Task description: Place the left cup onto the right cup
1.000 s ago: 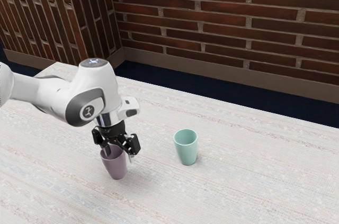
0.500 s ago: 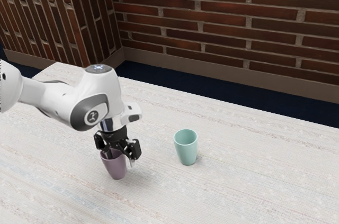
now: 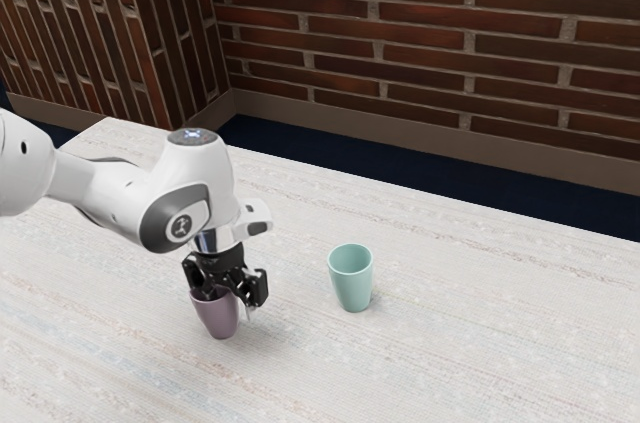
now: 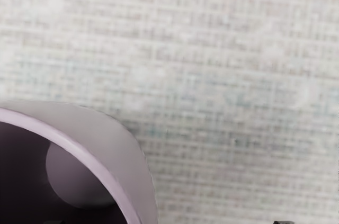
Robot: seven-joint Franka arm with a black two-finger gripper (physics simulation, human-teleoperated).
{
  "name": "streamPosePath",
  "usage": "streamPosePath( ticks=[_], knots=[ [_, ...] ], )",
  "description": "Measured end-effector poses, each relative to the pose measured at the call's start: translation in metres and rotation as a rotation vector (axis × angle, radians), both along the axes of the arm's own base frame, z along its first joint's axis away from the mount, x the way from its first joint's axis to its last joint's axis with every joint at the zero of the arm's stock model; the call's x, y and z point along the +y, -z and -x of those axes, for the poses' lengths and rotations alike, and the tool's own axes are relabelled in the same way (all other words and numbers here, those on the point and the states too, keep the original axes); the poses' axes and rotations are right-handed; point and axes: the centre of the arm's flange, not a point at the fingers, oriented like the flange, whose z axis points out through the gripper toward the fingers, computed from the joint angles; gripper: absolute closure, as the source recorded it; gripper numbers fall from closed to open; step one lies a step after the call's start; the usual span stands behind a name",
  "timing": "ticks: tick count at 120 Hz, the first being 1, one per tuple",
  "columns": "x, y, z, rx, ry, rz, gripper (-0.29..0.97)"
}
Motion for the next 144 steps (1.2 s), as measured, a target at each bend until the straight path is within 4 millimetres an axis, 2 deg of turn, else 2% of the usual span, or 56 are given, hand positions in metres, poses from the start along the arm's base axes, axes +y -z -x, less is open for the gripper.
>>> streamPosePath(
  ticks=[21,41,72,86,144],
  knots=[
    [-0.0005,0.0007,0.0,-0.002,-0.002,0.0,0.26],
    [0.0007,0.0007,-0.0002,-0.003,-0.008,0.0,0.37],
    [0.0021,0.0001,-0.0002,-0.005,-0.019,0.0,0.63],
    [0.0024,-0.0009,-0.0001,-0.007,-0.024,-0.001,0.71],
    [0.0011,-0.0043,0.0003,-0.012,-0.05,-0.016,0.78]
  ],
)
